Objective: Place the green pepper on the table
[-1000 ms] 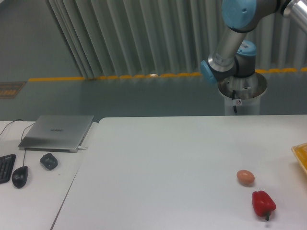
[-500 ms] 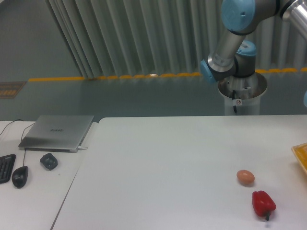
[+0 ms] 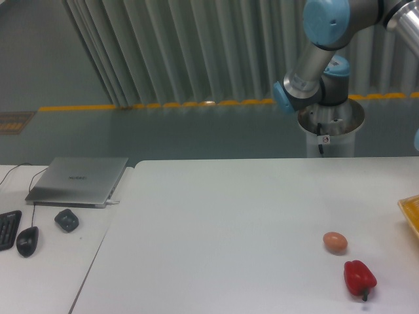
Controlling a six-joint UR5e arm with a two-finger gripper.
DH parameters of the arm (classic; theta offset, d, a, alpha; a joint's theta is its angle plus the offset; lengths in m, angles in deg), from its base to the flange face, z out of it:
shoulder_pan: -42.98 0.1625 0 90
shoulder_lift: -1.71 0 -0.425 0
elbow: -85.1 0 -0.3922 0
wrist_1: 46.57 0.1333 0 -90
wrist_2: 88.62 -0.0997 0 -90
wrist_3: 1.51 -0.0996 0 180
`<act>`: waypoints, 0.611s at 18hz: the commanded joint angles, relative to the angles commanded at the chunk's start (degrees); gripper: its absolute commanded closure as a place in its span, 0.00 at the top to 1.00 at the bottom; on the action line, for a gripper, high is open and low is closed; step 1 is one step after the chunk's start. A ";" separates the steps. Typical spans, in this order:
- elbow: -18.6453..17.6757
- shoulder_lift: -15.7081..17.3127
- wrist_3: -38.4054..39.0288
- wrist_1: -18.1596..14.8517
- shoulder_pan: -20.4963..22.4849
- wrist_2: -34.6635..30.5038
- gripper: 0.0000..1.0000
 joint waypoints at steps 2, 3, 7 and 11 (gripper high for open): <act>0.26 0.35 -0.18 -0.35 0.09 0.00 0.64; 0.35 0.44 -0.18 -0.79 0.09 -0.09 0.63; 0.70 2.37 0.52 -4.30 0.35 0.70 0.61; 1.85 4.83 2.72 -10.45 0.26 4.47 0.59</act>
